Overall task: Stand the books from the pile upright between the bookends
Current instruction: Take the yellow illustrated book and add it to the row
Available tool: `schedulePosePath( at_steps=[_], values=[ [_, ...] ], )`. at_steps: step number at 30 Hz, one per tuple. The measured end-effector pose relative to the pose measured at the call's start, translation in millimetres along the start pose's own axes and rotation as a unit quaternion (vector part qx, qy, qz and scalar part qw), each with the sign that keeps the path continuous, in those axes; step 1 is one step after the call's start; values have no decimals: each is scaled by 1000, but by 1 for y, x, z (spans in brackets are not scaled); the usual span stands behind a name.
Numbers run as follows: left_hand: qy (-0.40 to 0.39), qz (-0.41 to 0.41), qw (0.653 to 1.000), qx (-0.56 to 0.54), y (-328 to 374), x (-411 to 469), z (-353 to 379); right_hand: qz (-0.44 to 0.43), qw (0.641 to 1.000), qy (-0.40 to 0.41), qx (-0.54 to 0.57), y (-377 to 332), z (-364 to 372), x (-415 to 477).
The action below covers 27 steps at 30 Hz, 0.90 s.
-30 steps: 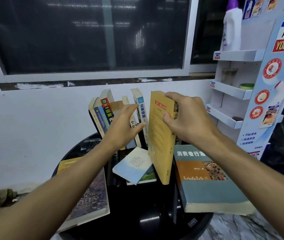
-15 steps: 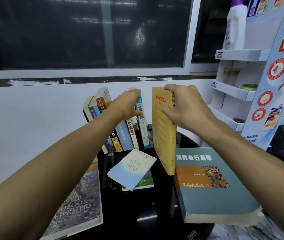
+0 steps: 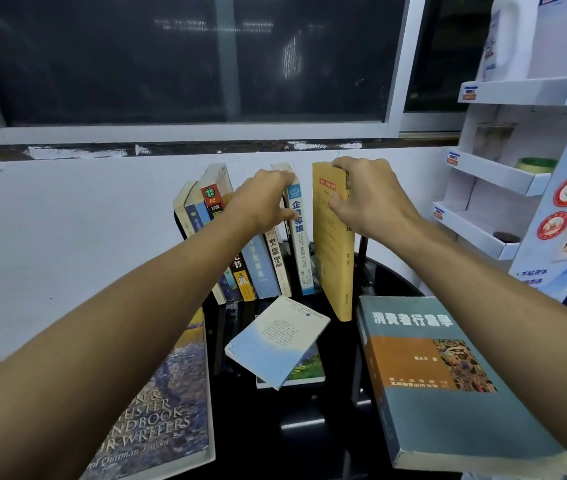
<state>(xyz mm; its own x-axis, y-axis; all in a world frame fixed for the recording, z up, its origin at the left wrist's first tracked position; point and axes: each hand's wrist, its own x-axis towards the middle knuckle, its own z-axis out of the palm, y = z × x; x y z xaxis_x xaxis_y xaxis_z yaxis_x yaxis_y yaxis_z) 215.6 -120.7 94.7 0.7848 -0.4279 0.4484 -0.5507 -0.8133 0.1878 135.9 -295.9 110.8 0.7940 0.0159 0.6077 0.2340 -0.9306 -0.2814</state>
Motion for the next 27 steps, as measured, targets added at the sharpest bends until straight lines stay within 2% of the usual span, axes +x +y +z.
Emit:
schedulePosePath(
  at_steps=[11, 18, 27],
  values=[
    [18, -10, 1000, -23, -6, 1, 2, 3, 998, 24, 50, 5, 35, 12],
    [26, -12, 999, -16, -6, 3, 3, 10, 998, 49, 32, 3, 54, 20],
    [27, -7, 999, -24, -7, 3, 5, 16, 998, 41, 45, 10, 67, 30]
  ],
)
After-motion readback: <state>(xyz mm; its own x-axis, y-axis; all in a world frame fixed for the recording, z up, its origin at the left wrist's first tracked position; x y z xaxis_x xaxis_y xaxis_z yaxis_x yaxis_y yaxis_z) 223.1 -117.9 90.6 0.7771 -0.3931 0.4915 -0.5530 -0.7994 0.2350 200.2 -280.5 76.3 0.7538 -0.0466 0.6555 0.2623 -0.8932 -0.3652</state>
